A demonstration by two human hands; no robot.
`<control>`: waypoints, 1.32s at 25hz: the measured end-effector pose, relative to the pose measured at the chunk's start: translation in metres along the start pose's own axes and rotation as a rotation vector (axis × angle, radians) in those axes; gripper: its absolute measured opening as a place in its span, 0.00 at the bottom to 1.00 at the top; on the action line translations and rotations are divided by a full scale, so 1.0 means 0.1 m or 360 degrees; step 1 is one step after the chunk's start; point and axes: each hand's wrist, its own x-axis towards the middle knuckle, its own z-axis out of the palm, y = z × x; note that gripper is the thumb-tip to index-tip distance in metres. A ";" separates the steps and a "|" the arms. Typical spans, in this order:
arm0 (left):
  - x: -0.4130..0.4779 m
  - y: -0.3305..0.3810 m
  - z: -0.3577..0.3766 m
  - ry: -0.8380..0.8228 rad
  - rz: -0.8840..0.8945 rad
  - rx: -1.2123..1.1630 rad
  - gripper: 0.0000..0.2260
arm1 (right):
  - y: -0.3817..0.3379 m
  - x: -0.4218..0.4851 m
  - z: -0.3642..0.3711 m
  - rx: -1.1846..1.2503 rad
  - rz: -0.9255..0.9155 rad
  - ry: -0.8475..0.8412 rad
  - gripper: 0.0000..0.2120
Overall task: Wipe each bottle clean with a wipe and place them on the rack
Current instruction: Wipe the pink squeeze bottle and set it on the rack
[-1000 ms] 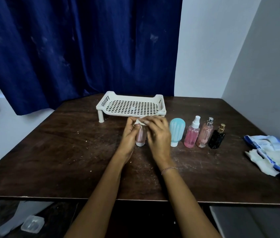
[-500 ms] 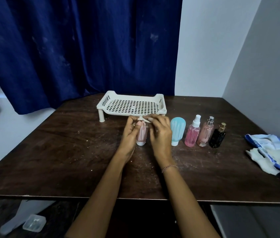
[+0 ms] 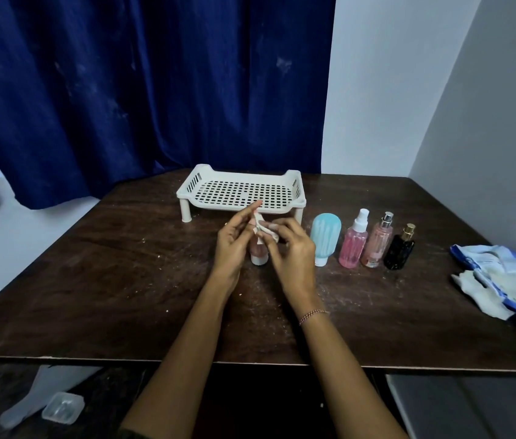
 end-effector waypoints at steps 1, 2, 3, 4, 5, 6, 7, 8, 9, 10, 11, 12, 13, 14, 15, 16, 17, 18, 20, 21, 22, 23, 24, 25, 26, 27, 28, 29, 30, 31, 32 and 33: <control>0.01 0.00 0.00 0.0025 0.0000 0.0010 0.20 | 0.00 0.00 0.00 -0.0009 -0.0001 -0.0012 0.08; 0.03 -0.01 0.00 0.0044 -0.0005 0.0012 0.20 | 0.00 0.00 0.00 -0.0021 -0.0009 -0.0020 0.08; 0.03 -0.01 -0.01 0.0057 -0.0011 0.0013 0.20 | 0.00 0.00 0.01 -0.0029 -0.0016 -0.0029 0.08; 0.04 -0.02 -0.01 0.0075 -0.0017 0.0022 0.19 | 0.00 0.00 0.01 -0.0034 -0.0017 -0.0047 0.08; 0.04 -0.02 -0.01 0.0092 -0.0017 0.0031 0.18 | 0.01 0.00 0.01 -0.0043 -0.0013 -0.0075 0.08; 0.04 -0.02 -0.01 0.0117 -0.0012 0.0035 0.17 | 0.02 -0.01 0.02 -0.0059 -0.0007 -0.0109 0.07; 0.05 -0.02 -0.01 0.0146 -0.0011 0.0027 0.16 | 0.02 -0.01 0.02 -0.0082 -0.0001 -0.0139 0.07; 0.05 -0.02 0.00 0.0179 -0.0014 0.0016 0.16 | 0.02 -0.02 0.02 -0.0105 0.0006 -0.0158 0.08; 0.06 -0.02 0.01 0.0209 -0.0020 0.0007 0.15 | 0.02 -0.02 0.03 -0.0119 0.0009 -0.0169 0.08; 0.06 -0.03 0.00 0.0235 -0.0025 0.0004 0.15 | 0.01 -0.02 0.03 -0.0120 0.0002 -0.0176 0.08; 0.07 -0.03 0.00 0.0253 -0.0034 -0.0002 0.15 | -0.01 -0.01 0.04 -0.0113 -0.0016 -0.0178 0.07; 0.07 -0.04 -0.01 0.0265 -0.0045 -0.0015 0.15 | -0.02 -0.01 0.05 -0.0104 -0.0036 -0.0172 0.07; 0.08 -0.04 -0.01 0.0270 -0.0050 -0.0029 0.16 | -0.02 -0.01 0.06 -0.0096 -0.0046 -0.0166 0.06; 0.08 -0.04 -0.01 0.0277 -0.0049 -0.0030 0.16 | -0.02 -0.01 0.06 -0.0091 -0.0041 -0.0167 0.06; 0.08 -0.04 -0.01 0.0283 -0.0043 -0.0024 0.16 | -0.01 -0.01 0.06 -0.0087 -0.0023 -0.0181 0.05; 0.08 -0.03 0.00 0.0293 -0.0036 -0.0021 0.16 | 0.00 -0.02 0.06 -0.0089 0.0001 -0.0206 0.05; 0.08 -0.03 0.00 0.0304 -0.0035 -0.0030 0.15 | 0.00 -0.02 0.05 -0.0096 0.0017 -0.0228 0.06; 0.08 -0.03 0.00 0.0309 -0.0037 -0.0045 0.15 | -0.01 -0.03 0.06 -0.0108 0.0013 -0.0233 0.06; 0.08 -0.03 -0.02 0.0279 -0.0056 -0.0074 0.16 | -0.04 -0.02 0.07 -0.0148 -0.0056 -0.0182 0.06; 0.08 -0.03 -0.02 0.0254 -0.0064 -0.0079 0.16 | -0.06 -0.02 0.07 -0.0165 -0.0097 -0.0156 0.07; 0.08 -0.03 -0.02 0.0239 -0.0067 -0.0079 0.16 | -0.06 -0.01 0.07 -0.0170 -0.0121 -0.0149 0.07; 0.08 -0.03 -0.02 0.0235 -0.0066 -0.0084 0.16 | -0.05 -0.01 0.07 -0.0167 -0.0123 -0.0164 0.06; 0.08 -0.03 -0.01 0.0243 -0.0066 -0.0092 0.16 | -0.04 -0.01 0.06 -0.0163 -0.0107 -0.0191 0.06; 0.08 -0.03 -0.01 0.0253 -0.0065 -0.0100 0.16 | -0.02 -0.02 0.06 -0.0160 -0.0088 -0.0218 0.06; 0.08 -0.04 0.00 0.0256 -0.0063 -0.0109 0.16 | -0.02 -0.04 0.06 -0.0164 -0.0079 -0.0231 0.05; 0.08 -0.05 0.00 0.0247 -0.0064 -0.0117 0.16 | -0.03 -0.04 0.06 -0.0175 -0.0090 -0.0224 0.06; 0.08 -0.05 -0.01 0.0224 -0.0067 -0.0123 0.16 | -0.04 -0.04 0.06 -0.0187 -0.0114 -0.0205 0.06; 0.09 -0.07 -0.02 0.0192 -0.0071 -0.0129 0.15 | -0.05 -0.03 0.06 -0.0194 -0.0139 -0.0186 0.07; 0.10 -0.08 -0.03 0.0160 -0.0079 -0.0145 0.15 | -0.07 -0.03 0.06 -0.0197 -0.0163 -0.0178 0.07; 0.12 -0.10 -0.05 0.0137 -0.0097 -0.0169 0.15 | -0.08 -0.02 0.06 -0.0197 -0.0180 -0.0182 0.07; 0.12 -0.11 -0.07 0.0118 -0.0121 -0.0195 0.15 | -0.08 -0.02 0.07 -0.0193 -0.0186 -0.0190 0.08; 0.13 -0.11 -0.07 0.0100 -0.0137 -0.0219 0.15 | -0.07 -0.03 0.07 -0.0186 -0.0178 -0.0188 0.08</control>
